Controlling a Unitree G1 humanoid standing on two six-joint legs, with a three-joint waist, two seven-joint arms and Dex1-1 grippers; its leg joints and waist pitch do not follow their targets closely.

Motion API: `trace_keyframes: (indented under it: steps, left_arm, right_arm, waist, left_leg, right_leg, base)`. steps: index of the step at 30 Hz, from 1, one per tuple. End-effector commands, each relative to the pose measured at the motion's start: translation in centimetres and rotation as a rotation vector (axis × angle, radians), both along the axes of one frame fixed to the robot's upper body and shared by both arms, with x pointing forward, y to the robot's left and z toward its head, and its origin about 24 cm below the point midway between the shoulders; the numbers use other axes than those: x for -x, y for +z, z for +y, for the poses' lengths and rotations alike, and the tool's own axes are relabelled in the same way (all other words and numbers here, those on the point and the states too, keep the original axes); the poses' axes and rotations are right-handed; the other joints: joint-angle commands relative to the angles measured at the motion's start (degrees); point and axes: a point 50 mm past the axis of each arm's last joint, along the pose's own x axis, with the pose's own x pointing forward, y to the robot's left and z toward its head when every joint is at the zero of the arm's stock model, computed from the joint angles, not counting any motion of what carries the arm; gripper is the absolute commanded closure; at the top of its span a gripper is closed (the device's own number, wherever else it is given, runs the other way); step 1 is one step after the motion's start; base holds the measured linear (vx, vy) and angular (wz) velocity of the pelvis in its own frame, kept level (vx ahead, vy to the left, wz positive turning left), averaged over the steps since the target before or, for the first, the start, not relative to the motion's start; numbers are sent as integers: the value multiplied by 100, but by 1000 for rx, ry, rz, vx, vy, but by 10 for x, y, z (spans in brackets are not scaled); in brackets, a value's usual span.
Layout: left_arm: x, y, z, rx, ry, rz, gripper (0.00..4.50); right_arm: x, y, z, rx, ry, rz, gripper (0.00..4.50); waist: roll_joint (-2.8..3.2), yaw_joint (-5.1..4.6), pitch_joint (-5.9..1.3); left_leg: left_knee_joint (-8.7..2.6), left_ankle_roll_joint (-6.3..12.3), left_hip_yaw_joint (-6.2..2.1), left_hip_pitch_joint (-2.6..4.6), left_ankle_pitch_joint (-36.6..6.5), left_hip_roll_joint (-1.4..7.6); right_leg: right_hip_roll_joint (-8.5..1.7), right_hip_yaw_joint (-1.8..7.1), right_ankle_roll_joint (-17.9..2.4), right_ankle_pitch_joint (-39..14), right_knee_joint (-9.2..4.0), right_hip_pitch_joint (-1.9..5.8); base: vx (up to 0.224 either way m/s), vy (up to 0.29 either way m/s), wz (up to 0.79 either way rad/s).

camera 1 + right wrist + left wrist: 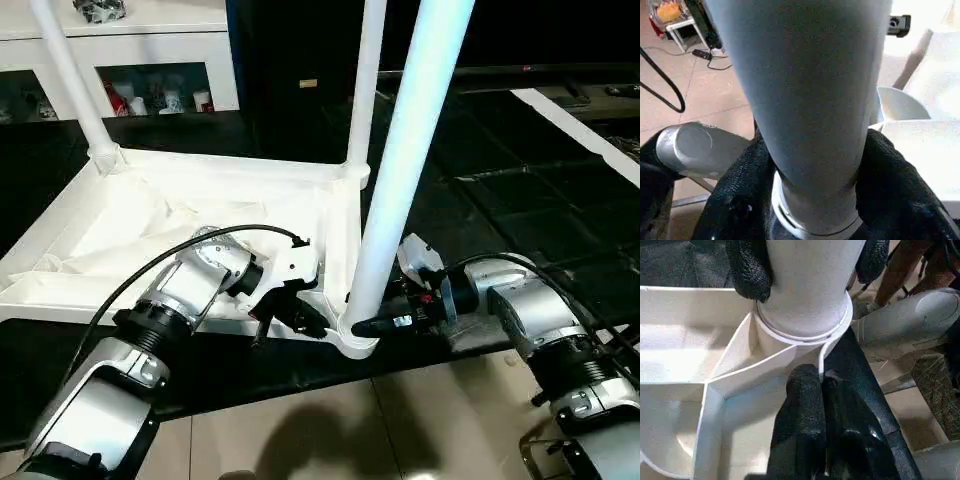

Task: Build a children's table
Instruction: Rotate leg to tighten

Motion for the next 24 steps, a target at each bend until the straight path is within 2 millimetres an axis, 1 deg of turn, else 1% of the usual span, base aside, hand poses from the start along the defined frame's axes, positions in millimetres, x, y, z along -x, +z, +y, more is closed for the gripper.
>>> trace_keyframes:
  steps: [1,2,3,4,7,9,11,12,13,14,15,16,17,18,19,20,21,22,23,24]
  left_arm:
    - [8,-4,-8,-20,-81,33,450]
    - [8,-4,-8,-21,-80,33,450]
    - [8,-4,-8,-22,-79,32,450]
    - [8,-4,-8,-22,-76,31,450]
    - [7,-6,-11,-9,-40,30,450]
    - [3,-6,-15,25,24,25,450]
    - [-2,-5,-20,58,103,16,450]
    - [-7,-4,-24,87,174,3,450]
    - [-11,-3,-27,106,223,-5,450]
    - [-15,-2,-30,129,273,-4,450]
    - [-19,0,-34,155,328,-7,450]
    - [-23,1,-37,169,368,-12,450]
    - [-25,2,-39,178,393,-15,450]
    - [-29,4,-42,193,440,-18,450]
    - [-37,8,-48,225,544,-31,450]
    - [-37,8,-48,225,544,-31,450]
    - [-41,10,-50,238,591,-42,450]
    - [-46,13,-54,254,655,-60,450]
    - [-47,14,-55,261,677,-66,450]
    - [-49,15,-57,272,706,-74,450]
  right_arm:
    - [-2,4,-1,1,22,-3,246]
    - [-2,4,-1,-1,24,-2,246]
    - [-1,4,-1,-3,26,-1,248]
    - [-1,4,0,-7,29,1,250]
    - [3,3,2,-55,13,3,251]
    - [1,2,4,-93,-63,2,251]
    - [0,-2,8,-103,-157,20,251]
    - [-3,-8,12,-88,-249,12,252]
    - [-4,-13,15,-75,-313,5,252]
    - [-6,-18,19,-64,-385,-6,252]
    - [-10,-22,25,-64,-472,-10,252]
    - [-13,-25,30,-71,-528,-5,252]
    - [-15,-26,33,-74,-562,-1,254]
    - [-19,-27,38,-80,-625,4,254]
    - [-30,-27,49,-82,-756,12,255]
    - [-30,-27,49,-82,-756,12,255]
    - [-36,-26,55,-84,-826,16,255]
    - [-43,-23,61,-92,-907,23,255]
    - [-45,-21,64,-95,-938,27,255]
    - [-50,-19,67,-98,-992,29,255]
  waist:
    - [-33,-47,-435]
    - [-38,-47,-439]
    - [-13,-43,-439]
    - [-28,-48,-441]
    - [-22,-42,-438]
    - [-30,-36,-430]
    - [-43,-40,-420]
    - [-65,-59,-401]
    - [-50,-61,-381]
    - [-64,-79,-383]
    - [-57,-102,-381]
    - [-56,-152,-379]
    - [-68,-180,-386]
    - [-48,-221,-385]
    - [7,-258,-395]
    - [-15,-306,-389]
    - [-19,-354,-409]
    - [-12,-410,-401]
    - [-16,-429,-402]
    - [16,-444,-420]
  left_leg:
    - [-373,412,138,-24,-608,-23]
    - [-370,419,138,-23,-585,-22]
    - [-370,417,134,-23,-582,-23]
    - [-367,421,139,-20,-593,-25]
    - [-369,413,139,-17,-640,-25]
    - [-371,403,139,-25,-619,-26]
    - [-380,376,140,-17,-711,-35]
    - [-390,307,142,-22,-764,-43]
    - [-395,261,142,0,-867,-54]
    - [-404,176,132,2,-996,-74]
    - [-414,95,121,-2,-1007,-83]
    - [-421,50,120,-6,-1057,-98]
    - [-421,38,109,-31,-1048,-104]
    - [-423,41,103,-56,-1026,-116]
    - [-419,32,94,-40,-1050,-121]
    - [-415,36,100,-54,-1060,-127]
    - [-405,19,89,-59,-1050,-136]
    - [-398,32,94,-83,-1047,-153]
    - [-403,33,83,-81,-1056,-145]
    - [-390,56,79,-89,-962,-149]
  right_leg:
    - [-200,234,-1395,-958,-333,398]
    - [-196,233,-1409,-903,-322,399]
    - [-198,233,-1422,-885,-319,399]
    - [-194,233,-1429,-860,-322,400]
    - [-195,232,-1441,-893,-329,402]
    - [-197,237,-1430,-898,-328,404]
    - [-192,230,-1370,-1103,-359,403]
    - [-194,235,-1270,-1329,-387,391]
    - [-194,228,-1212,-1560,-420,368]
    - [-208,215,-1033,-2000,-464,386]
    - [-206,209,-884,-2256,-486,368]
    - [-197,203,-799,-2391,-511,358]
    - [-199,197,-752,-2429,-503,380]
    - [-192,192,-707,-2447,-519,386]
    - [-191,187,-745,-2381,-516,378]
    - [-185,189,-766,-2346,-529,369]
    - [-182,181,-811,-2288,-508,377]
    - [-167,179,-840,-2233,-516,380]
    - [-171,175,-849,-2225,-509,387]
    - [-176,184,-890,-2063,-492,397]
  base:
    - [0,0,0]
    - [0,0,0]
    - [0,0,0]
    - [0,0,0]
    - [0,0,0]
    - [0,0,0]
    - [0,0,0]
    - [0,0,0]
    - [0,0,0]
    - [0,0,0]
    - [0,0,0]
    - [0,0,0]
    - [0,0,0]
    - [0,0,0]
    - [0,0,0]
    - [0,0,0]
    - [0,0,0]
    - [0,0,0]
    - [0,0,0]
    - [0,0,0]
